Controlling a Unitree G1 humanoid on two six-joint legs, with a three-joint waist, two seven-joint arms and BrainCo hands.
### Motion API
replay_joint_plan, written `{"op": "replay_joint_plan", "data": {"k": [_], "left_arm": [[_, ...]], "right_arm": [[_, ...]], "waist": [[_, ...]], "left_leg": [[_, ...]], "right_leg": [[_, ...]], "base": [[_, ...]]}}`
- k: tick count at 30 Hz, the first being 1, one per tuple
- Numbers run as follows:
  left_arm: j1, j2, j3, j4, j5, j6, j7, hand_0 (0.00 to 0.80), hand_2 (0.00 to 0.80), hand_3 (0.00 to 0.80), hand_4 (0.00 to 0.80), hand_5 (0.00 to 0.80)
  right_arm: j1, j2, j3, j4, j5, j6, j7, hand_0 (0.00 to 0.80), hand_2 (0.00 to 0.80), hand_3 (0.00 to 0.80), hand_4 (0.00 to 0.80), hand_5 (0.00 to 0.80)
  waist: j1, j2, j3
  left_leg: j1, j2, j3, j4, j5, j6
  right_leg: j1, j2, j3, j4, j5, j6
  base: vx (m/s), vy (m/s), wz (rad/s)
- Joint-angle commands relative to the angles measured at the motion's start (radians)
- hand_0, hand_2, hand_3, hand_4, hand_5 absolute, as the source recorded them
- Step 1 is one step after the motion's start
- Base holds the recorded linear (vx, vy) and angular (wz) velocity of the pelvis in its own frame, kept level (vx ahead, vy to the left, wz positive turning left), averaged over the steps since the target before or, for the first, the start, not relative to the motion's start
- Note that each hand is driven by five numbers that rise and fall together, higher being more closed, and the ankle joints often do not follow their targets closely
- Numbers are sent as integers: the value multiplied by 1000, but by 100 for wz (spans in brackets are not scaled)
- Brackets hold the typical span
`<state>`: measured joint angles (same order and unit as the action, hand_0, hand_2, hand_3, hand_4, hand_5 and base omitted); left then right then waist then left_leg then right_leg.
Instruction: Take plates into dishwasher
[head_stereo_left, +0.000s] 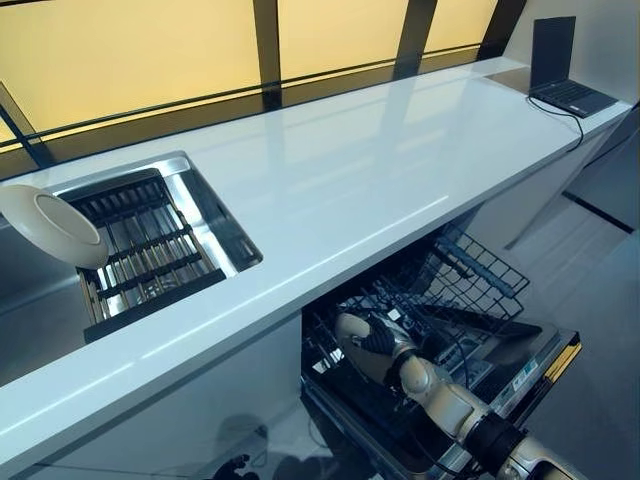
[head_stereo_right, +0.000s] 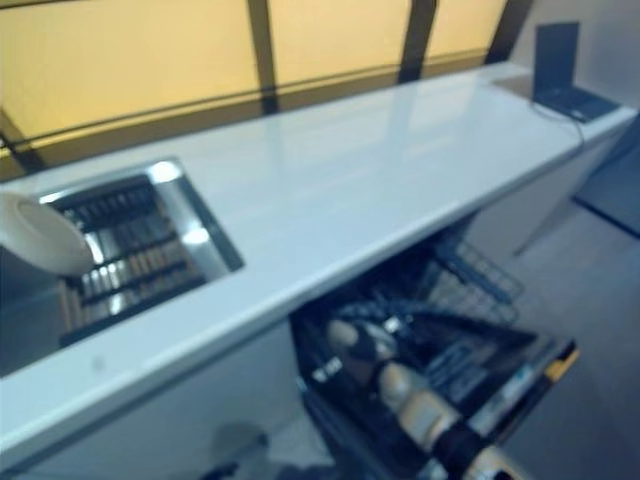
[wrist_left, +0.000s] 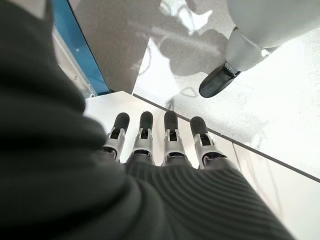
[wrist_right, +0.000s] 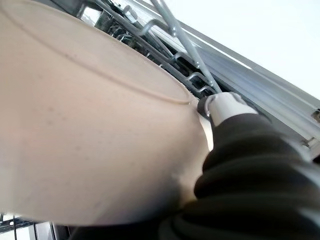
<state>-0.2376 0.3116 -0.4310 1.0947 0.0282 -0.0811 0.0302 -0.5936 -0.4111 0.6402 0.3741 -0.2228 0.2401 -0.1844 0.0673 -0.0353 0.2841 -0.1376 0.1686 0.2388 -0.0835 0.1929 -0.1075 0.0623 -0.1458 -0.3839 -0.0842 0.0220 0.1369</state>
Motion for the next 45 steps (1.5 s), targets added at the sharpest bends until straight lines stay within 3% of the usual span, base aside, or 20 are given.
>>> {"op": "replay_joint_plan", "data": {"k": [1, 13, 34, 45], "left_arm": [[-71, 6, -33, 12, 18, -6, -2, 0, 0, 0, 0, 0], [-85, -4, -47, -5, -8, -4, 8, 0, 0, 0, 0, 0], [-101, -26, -53, -11, -33, -9, 17, 0, 0, 0, 0, 0], [-113, -41, -62, -6, -41, -6, 28, 0, 0, 0, 0, 0]], "right_arm": [[-130, 10, -13, 44, -34, 12, -57, 800, 800, 800, 800, 800], [-175, 41, -27, 150, -1, 60, -96, 800, 800, 800, 800, 800], [-143, 116, -38, 197, 170, 60, -104, 800, 800, 800, 800, 800], [-145, 140, -22, 196, 109, 69, -100, 800, 800, 800, 800, 800]], "waist": [[16, -23, 20], [31, -6, 39], [27, 24, 59], [22, 28, 64]], "left_leg": [[7, -64, -24, -4, -93, 56], [-8, -70, -44, -4, -89, 59], [-12, -81, -57, -4, -84, 63], [-12, -83, -62, -4, -82, 61]], "right_leg": [[-110, -12, 54, 95, 18, -11], [-129, -13, 48, 115, 12, -19], [-157, -23, 51, 138, 10, -31], [-167, -21, 52, 141, 12, -35]], "base": [[-9, -1, 5], [2, 7, 6], [0, 0, 0], [0, 0, 0]]}}
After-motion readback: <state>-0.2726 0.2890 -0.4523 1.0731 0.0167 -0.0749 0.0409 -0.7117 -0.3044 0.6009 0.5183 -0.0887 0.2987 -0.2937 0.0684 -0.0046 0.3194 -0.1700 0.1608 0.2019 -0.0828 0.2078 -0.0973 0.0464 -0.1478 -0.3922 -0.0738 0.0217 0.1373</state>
